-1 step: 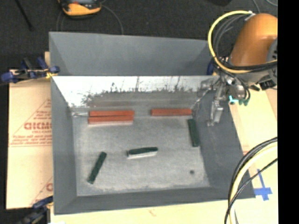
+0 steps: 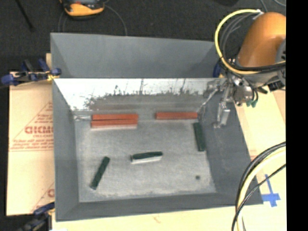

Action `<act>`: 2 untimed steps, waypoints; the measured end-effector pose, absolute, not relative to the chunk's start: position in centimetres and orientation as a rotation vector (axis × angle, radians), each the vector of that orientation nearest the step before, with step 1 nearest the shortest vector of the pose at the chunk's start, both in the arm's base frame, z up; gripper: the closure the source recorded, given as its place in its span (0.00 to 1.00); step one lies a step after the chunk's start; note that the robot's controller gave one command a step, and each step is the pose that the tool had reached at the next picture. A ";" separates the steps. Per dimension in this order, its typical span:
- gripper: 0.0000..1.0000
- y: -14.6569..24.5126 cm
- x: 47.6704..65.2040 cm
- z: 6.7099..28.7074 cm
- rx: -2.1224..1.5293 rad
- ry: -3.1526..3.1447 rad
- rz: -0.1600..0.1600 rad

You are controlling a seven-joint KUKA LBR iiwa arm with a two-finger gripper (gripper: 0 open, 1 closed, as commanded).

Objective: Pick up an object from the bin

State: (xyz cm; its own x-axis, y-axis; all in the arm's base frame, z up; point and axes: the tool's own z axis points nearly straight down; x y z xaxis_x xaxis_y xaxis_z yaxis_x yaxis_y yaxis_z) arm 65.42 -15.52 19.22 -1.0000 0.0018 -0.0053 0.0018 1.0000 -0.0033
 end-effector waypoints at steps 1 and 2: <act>0.00 -15.5 65.4 19.1 -0.008 3.136 -0.005; 0.00 -14.5 64.5 12.8 -0.378 3.111 -0.005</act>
Offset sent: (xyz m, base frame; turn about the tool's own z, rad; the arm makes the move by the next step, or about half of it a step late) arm -0.0130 0.0132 -0.0746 -0.2495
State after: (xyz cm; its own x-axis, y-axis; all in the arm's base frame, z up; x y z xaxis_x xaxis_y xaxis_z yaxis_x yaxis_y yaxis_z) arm 64.52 -14.52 12.75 -0.9709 -0.2394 -0.0075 -0.2394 0.9709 -0.0044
